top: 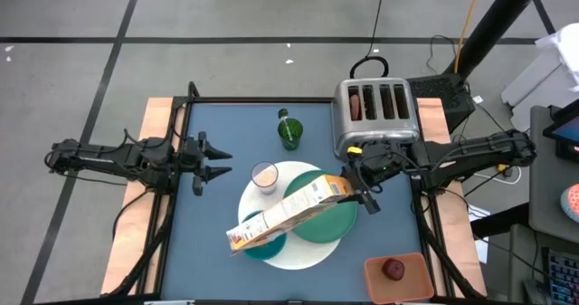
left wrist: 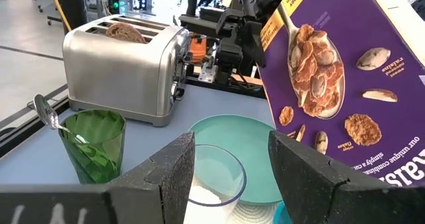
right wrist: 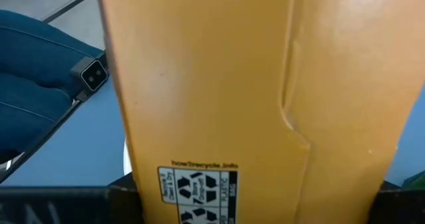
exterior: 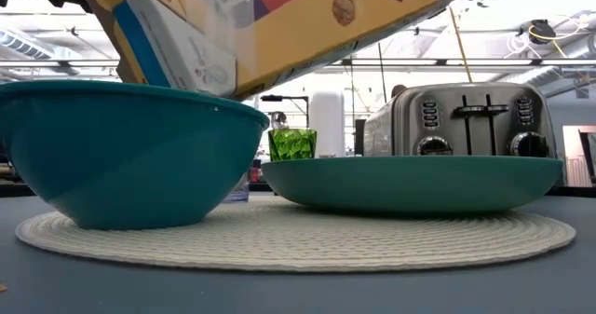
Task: Arrange a breakfast setting
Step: Pour the cereal from the cereal box into the blue bowl
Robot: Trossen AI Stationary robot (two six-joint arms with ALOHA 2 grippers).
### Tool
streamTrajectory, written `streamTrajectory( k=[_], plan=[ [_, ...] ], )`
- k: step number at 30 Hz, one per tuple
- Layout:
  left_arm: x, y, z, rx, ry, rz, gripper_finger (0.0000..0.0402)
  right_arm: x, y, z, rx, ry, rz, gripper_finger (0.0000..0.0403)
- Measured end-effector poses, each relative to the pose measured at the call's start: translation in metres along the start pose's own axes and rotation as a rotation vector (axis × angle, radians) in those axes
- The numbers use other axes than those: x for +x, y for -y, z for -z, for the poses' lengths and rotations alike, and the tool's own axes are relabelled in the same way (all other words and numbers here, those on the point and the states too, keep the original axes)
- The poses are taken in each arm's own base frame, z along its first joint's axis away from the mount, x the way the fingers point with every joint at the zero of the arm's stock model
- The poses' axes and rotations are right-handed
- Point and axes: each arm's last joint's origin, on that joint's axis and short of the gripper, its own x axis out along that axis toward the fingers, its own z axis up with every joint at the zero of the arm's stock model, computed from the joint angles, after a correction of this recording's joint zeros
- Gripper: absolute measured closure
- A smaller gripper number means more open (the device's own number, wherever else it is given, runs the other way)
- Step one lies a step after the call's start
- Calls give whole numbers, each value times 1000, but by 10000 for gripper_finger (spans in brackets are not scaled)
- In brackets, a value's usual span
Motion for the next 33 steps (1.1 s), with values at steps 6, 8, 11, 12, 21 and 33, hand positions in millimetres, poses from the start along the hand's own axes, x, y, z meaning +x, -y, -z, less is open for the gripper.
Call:
streamTrajectory(
  k=[6,8,11,12,21,33],
  plan=[
    [0,0,0,0,0,0,204,0,0,0,-7,1,3,204],
    [0,0,0,0,0,0,204,-1,0,-1,-12,6,5,204],
    [0,0,0,0,0,0,204,-4,-1,-2,-15,18,7,204],
    [0,0,0,0,0,0,204,-6,-1,-2,-16,23,8,204],
    [2,1,2,-168,-23,21,204,-7,-2,-2,-13,20,8,204],
    [11,35,21,-491,-283,253,204,-7,-2,-2,-12,20,8,204]
  ],
)
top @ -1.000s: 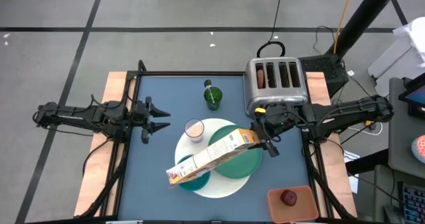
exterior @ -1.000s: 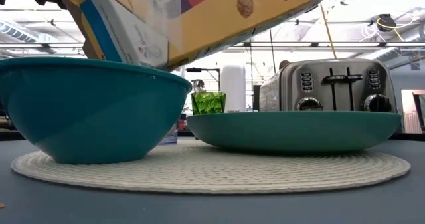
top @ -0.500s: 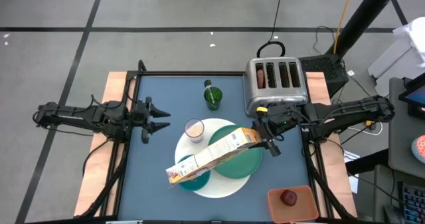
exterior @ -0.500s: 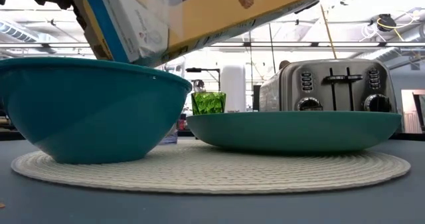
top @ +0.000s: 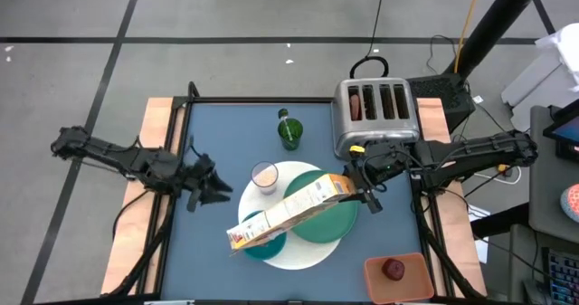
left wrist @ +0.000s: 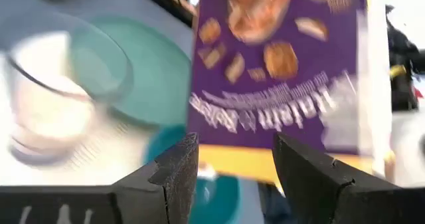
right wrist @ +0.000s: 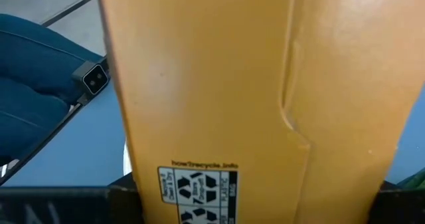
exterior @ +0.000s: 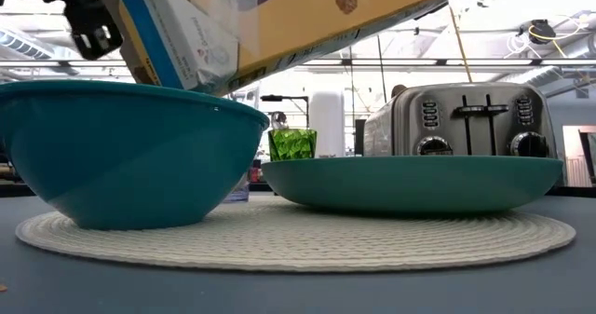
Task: Arrange a breakfast setting
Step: Pour the cereal from the cereal box into the blue bowl
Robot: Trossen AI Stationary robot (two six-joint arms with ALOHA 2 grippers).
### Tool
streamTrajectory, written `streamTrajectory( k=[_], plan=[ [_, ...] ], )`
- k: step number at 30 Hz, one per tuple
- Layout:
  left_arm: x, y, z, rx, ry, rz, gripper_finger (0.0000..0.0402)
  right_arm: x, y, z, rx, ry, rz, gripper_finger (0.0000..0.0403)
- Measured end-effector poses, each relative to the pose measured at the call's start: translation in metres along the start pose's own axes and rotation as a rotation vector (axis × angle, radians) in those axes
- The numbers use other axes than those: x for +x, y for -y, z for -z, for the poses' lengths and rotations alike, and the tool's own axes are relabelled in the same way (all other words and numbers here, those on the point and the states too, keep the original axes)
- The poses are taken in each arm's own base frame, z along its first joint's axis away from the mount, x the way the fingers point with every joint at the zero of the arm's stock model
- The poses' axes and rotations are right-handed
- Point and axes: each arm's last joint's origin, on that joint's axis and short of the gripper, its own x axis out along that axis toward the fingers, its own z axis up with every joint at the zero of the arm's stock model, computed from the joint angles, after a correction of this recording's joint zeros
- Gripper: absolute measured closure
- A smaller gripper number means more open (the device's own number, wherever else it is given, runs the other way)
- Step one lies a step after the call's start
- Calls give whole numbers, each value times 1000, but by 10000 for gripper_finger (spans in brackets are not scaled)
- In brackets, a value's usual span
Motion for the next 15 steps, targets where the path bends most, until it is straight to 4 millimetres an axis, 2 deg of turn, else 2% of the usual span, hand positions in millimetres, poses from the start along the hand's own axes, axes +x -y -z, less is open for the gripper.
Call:
streamTrajectory(
  k=[10,15],
  plan=[
    [-1,28,32,-157,-71,26,204,0,0,0,0,0,0,204],
    [6,37,52,-236,-127,-19,204,0,0,0,7,0,0,204]
  ],
)
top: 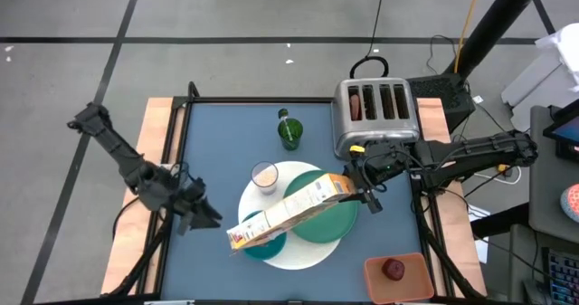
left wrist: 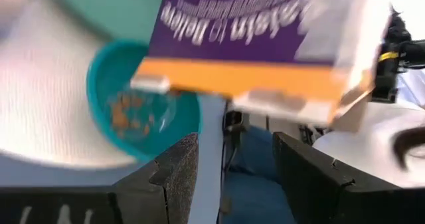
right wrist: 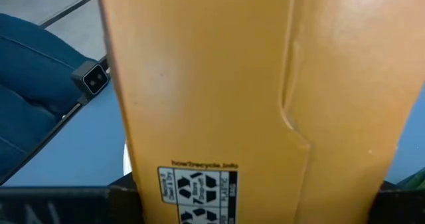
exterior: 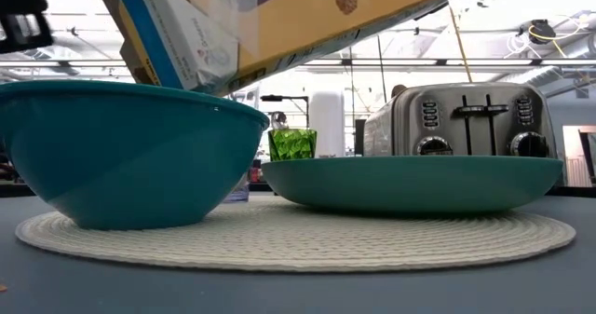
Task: Arrange a breakfast setting
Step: Pour the cereal from the cereal box into the blue bowl
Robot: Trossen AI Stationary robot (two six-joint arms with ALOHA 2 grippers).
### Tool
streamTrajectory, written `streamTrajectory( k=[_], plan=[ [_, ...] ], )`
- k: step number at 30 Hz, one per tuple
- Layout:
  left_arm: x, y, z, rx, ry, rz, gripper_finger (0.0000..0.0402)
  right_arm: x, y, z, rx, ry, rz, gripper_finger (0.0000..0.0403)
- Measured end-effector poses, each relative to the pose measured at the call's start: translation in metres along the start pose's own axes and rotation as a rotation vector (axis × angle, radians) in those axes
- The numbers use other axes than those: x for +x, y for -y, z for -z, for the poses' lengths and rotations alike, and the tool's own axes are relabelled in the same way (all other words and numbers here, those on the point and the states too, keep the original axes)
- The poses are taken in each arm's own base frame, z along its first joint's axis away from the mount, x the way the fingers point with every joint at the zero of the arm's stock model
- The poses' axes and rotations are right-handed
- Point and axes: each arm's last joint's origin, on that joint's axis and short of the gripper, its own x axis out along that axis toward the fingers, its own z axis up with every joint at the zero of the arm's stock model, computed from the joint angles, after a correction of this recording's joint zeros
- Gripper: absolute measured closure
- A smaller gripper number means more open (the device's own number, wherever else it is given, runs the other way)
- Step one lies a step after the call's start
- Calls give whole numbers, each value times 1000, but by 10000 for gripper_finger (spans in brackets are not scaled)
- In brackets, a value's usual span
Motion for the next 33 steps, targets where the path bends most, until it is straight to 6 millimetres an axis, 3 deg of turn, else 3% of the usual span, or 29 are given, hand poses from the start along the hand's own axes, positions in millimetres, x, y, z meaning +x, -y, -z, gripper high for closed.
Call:
streamTrajectory(
  k=[6,12,19,26,33],
  plan=[
    [20,6,25,-54,-9,-37,204,0,0,0,23,0,0,204],
    [49,16,49,26,57,8,204,0,0,0,23,0,0,204],
    [83,13,78,111,134,23,204,0,0,0,23,2,0,204],
    [105,13,87,309,248,-62,204,0,0,-2,18,22,3,204],
    [112,13,84,465,366,-191,204,0,0,-2,45,22,3,204]
  ],
)
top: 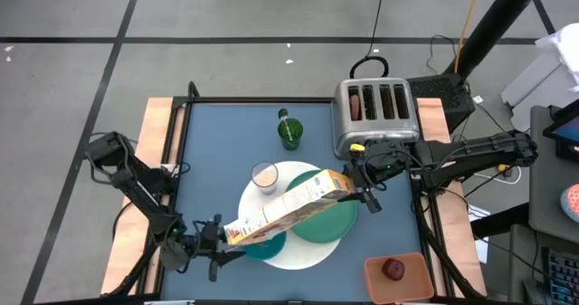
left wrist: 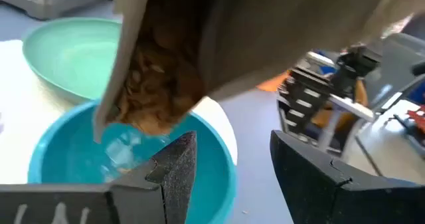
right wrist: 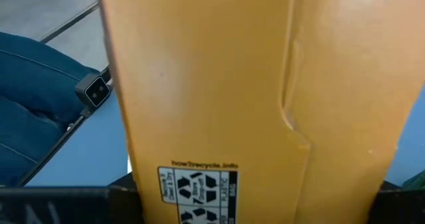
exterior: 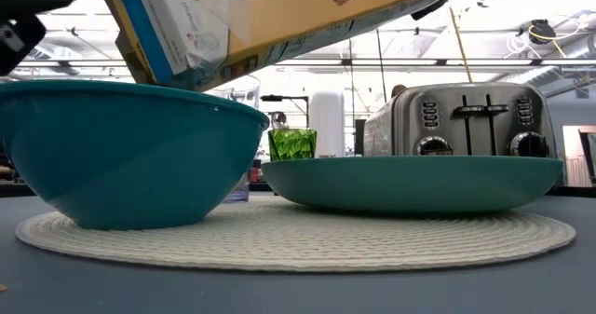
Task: Arrange a breakfast setting
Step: Pour the cereal from the cereal box into the blue bowl
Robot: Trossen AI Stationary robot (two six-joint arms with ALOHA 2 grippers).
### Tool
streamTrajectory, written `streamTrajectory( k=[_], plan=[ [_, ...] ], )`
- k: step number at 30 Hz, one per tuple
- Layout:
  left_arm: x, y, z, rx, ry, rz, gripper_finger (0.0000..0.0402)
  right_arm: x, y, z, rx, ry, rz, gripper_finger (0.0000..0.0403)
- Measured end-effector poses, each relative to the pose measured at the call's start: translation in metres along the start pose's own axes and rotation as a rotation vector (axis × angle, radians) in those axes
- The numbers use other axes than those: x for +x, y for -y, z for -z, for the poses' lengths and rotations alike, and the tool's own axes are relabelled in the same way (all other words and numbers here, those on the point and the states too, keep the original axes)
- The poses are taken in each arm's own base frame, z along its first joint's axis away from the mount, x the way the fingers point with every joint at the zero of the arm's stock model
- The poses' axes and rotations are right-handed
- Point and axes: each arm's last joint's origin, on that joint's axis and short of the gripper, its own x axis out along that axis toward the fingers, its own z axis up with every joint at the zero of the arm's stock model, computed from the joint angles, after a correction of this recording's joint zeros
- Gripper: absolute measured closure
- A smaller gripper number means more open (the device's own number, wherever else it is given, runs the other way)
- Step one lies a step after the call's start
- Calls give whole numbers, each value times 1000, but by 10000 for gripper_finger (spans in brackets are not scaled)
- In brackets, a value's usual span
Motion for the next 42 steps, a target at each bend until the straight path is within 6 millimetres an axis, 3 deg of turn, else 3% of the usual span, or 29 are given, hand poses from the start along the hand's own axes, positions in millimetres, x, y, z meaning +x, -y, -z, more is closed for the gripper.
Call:
streamTrajectory(
  k=[17,42],
  plan=[
    [17,-12,-11,-22,42,-64,204,0,0,0,-5,-1,-1,204],
    [26,-14,-19,24,17,27,204,0,1,-1,-12,10,23,204]
  ],
)
